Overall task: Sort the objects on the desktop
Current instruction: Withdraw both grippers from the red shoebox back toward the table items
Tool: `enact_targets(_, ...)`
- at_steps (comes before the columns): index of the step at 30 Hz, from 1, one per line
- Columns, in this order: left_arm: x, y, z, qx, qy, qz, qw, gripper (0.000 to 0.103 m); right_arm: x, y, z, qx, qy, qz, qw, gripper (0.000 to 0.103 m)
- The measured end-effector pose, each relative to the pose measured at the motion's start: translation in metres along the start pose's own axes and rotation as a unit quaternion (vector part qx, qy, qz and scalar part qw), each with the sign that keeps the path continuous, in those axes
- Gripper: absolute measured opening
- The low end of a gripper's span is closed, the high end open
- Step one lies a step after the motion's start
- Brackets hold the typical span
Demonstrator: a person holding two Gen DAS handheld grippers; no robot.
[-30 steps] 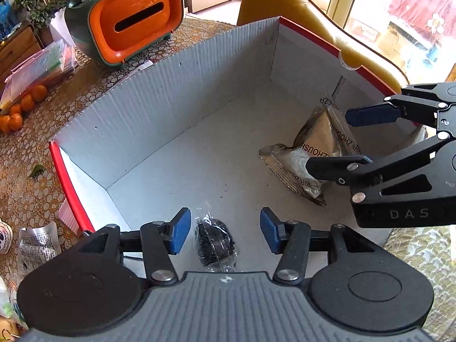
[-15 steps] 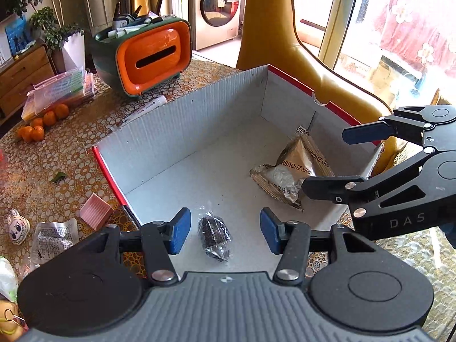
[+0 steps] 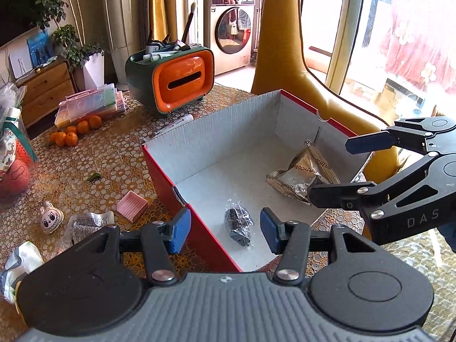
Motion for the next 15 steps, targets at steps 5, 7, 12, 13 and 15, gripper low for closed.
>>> enact_targets(5, -0.015, -0.009, 0.016, 0.009, 0.0, 0.015, 0.9998, 0.052, -0.027, 0.003, 0.006, 0.014, 0.013, 0.013, 1.0, 0.093)
enact_targets(7, -0.023, -0.014, 0.023, 0.014, 0.001, 0.02, 0.9997, 0.052, -0.035, 0.005, 0.008, 0.019, 0.019, 0.014, 1.0, 0.093)
enact_targets(12, -0.041, -0.025, 0.039, 0.026, 0.006, 0.037, 0.999, 0.052, -0.058, 0.007, 0.011, 0.027, 0.036, 0.014, 0.999, 0.094)
enact_targets(13, -0.045, -0.027, 0.043, 0.029, 0.008, 0.038, 0.9988, 0.052, -0.063, 0.007, 0.012, 0.028, 0.038, 0.016, 0.999, 0.094)
enact_targets(15, -0.051, -0.032, 0.049, 0.035, 0.012, 0.04, 0.9985, 0.053, -0.075, 0.007, 0.012, 0.029, 0.041, 0.023, 0.998, 0.094)
Point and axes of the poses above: each gripper's, at about its wrist camera, not at the fingertips, and z roughly against the way its jaws point, x to its right, y to its top, the point moved 9 cm from there along -z, roughly the way its jaws point, and after that the axes turned 6 degrees about y, right-handed, at the moved point
